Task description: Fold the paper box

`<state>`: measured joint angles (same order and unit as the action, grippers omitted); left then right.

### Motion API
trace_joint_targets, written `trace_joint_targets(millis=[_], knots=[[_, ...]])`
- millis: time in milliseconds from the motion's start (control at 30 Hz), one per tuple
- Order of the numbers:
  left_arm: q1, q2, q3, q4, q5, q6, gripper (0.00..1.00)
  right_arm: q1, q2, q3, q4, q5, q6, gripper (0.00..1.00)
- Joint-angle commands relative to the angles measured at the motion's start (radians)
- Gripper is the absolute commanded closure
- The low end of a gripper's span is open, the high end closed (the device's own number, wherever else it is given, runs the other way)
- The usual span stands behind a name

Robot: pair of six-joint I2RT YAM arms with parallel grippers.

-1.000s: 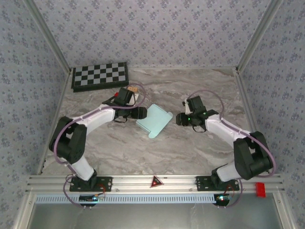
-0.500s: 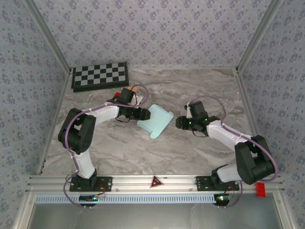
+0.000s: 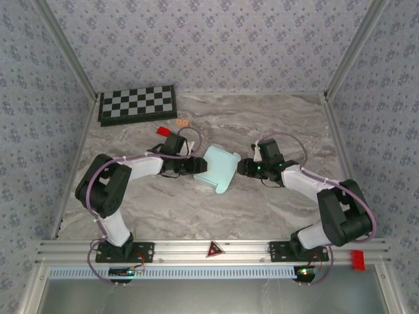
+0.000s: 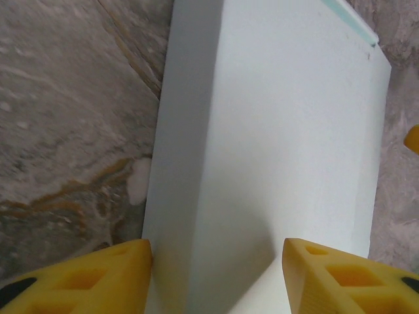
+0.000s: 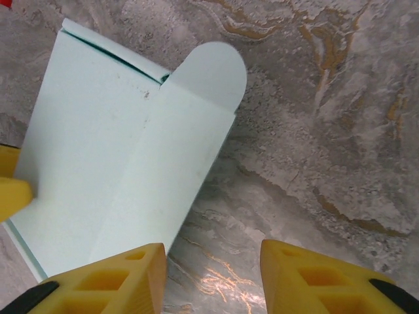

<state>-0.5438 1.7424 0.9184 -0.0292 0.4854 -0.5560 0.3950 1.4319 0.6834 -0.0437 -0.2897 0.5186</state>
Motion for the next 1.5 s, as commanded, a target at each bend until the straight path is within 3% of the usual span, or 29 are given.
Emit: trace_joint_targets(millis=[0, 267, 467, 800, 1467], knots=[[-0.038, -0.046, -0.014, 0.08, -0.018, -0.088, 0.45, -0.001, 0.023, -0.017, 0.07, -0.049, 0.047, 0.54], [-0.075, -0.059, -0.038, 0.123, -0.055, -0.161, 0.44, -0.012, 0.053, -0.053, 0.173, -0.101, 0.093, 0.46], [-0.064, -0.057, 0.002, 0.051, -0.119, -0.114, 0.42, -0.023, 0.101, -0.068, 0.241, -0.149, 0.134, 0.45], [-0.041, 0.009, 0.068, 0.037, -0.059, -0.072, 0.6, -0.033, 0.169, -0.112, 0.452, -0.262, 0.214, 0.48], [-0.035, 0.049, 0.053, 0.049, -0.064, -0.088, 0.68, -0.004, 0.234, -0.111, 0.632, -0.372, 0.262, 0.55]])
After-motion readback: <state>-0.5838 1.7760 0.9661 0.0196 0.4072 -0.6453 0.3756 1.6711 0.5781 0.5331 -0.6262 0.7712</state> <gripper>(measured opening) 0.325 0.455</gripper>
